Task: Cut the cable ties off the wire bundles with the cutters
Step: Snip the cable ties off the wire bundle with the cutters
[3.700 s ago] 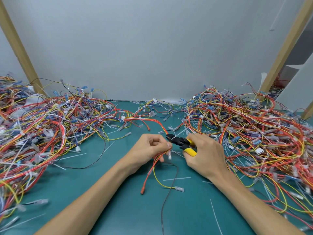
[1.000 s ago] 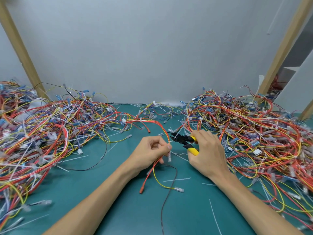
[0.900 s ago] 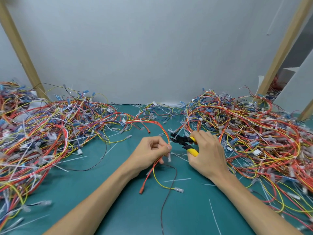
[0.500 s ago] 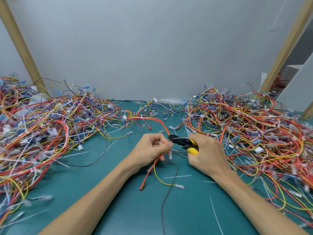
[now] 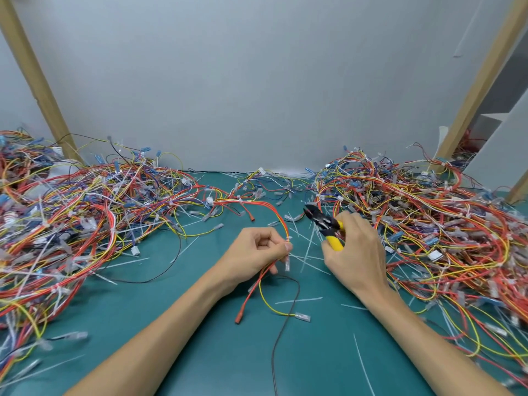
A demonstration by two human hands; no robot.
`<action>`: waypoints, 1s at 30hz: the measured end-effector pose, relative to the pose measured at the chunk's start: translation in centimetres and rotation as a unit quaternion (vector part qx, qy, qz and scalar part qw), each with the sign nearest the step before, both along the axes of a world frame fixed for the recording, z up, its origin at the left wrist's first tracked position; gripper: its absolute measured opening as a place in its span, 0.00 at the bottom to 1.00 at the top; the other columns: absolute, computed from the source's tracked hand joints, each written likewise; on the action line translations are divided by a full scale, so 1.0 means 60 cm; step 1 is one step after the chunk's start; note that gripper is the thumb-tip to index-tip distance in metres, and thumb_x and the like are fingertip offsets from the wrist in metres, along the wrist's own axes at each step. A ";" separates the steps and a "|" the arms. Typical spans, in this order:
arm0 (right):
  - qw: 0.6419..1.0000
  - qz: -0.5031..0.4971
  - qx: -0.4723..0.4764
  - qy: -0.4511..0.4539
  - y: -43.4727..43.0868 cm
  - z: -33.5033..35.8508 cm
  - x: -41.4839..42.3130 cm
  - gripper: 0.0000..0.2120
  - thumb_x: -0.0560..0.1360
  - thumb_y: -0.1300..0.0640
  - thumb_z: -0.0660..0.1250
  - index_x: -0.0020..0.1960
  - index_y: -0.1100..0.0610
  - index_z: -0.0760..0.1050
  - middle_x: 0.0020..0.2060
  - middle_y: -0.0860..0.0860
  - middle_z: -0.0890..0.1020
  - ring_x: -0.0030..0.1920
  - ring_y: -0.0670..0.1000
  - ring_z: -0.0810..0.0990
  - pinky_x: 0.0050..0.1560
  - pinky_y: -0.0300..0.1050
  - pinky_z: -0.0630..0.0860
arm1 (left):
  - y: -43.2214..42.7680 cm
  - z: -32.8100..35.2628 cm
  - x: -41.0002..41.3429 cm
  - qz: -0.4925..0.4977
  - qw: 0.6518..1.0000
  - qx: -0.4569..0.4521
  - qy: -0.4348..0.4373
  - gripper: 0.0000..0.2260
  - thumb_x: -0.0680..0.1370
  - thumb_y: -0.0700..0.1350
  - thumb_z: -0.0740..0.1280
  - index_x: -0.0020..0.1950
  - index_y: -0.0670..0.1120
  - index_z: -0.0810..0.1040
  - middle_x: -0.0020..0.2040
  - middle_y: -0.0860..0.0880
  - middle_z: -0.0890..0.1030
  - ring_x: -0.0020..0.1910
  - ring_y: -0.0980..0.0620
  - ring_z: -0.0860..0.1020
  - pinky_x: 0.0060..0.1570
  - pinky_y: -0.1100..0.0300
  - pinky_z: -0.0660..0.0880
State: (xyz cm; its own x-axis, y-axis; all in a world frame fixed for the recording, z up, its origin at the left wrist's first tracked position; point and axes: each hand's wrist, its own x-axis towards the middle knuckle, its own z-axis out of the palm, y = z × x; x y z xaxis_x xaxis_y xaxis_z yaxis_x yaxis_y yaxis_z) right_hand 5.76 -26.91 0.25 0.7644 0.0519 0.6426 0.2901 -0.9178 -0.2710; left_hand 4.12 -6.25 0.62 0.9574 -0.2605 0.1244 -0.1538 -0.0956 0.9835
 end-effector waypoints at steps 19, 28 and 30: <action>0.990 0.061 0.114 -0.061 0.003 0.003 0.002 0.17 0.70 0.49 0.64 0.54 0.56 0.69 0.46 0.48 0.70 0.47 0.50 0.68 0.48 0.43 0.64 | -0.055 0.061 -0.066 0.015 0.939 0.266 -0.216 0.17 0.82 0.50 0.59 0.35 0.45 0.72 0.25 0.51 0.71 0.27 0.51 0.69 0.32 0.56 0.67; 0.985 0.050 0.166 -0.028 0.000 0.004 0.007 0.16 0.70 0.49 0.65 0.52 0.59 0.70 0.43 0.50 0.72 0.45 0.53 0.69 0.42 0.46 0.63 | -0.055 0.155 -0.146 -0.319 0.782 0.524 -0.107 0.13 0.81 0.56 0.60 0.48 0.52 0.80 0.41 0.51 0.83 0.38 0.55 0.74 0.38 0.59 0.70; 0.986 0.053 0.158 -0.023 -0.001 0.004 0.007 0.16 0.70 0.50 0.65 0.52 0.59 0.70 0.44 0.49 0.72 0.45 0.52 0.69 0.42 0.45 0.62 | -0.046 0.154 -0.133 -0.285 0.790 0.536 -0.089 0.11 0.80 0.57 0.63 0.51 0.52 0.79 0.44 0.53 0.82 0.41 0.55 0.74 0.40 0.59 0.70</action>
State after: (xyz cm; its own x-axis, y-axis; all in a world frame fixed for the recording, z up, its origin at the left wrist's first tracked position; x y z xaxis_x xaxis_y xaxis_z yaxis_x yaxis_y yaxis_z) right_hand 6.19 -26.99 0.49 0.7357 -0.0795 0.6726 0.3974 -0.7535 -0.5238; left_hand -3.84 -9.02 9.88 0.6391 -0.6894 -0.3410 -0.5986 -0.7242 0.3422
